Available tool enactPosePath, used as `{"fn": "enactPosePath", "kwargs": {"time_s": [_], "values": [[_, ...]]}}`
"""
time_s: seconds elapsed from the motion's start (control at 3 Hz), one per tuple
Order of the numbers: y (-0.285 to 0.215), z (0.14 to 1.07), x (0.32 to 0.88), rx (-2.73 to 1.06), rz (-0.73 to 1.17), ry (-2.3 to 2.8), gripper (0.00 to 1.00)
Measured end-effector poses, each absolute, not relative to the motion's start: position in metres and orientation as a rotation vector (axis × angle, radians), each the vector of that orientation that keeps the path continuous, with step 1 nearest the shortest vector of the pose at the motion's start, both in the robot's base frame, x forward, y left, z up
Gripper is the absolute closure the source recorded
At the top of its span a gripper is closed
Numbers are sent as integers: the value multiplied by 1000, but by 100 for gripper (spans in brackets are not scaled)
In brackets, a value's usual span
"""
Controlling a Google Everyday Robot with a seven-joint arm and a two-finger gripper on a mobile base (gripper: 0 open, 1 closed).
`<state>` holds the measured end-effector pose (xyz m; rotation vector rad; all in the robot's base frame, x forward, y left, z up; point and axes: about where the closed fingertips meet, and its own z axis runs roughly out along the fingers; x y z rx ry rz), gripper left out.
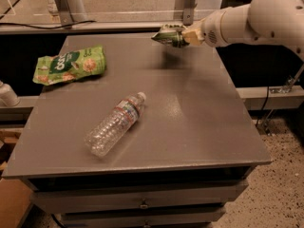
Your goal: Pick green jalapeno chip bag
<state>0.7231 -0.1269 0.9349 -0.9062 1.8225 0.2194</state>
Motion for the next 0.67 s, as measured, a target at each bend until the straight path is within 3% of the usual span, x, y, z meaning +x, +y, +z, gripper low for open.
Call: {"fn": "enactPosePath", "kwargs": {"time_s": [0.33,0.67], "values": [[-155,985,663,-931,217,1769,100],[-154,985,663,-931,217,1769,100]]}}
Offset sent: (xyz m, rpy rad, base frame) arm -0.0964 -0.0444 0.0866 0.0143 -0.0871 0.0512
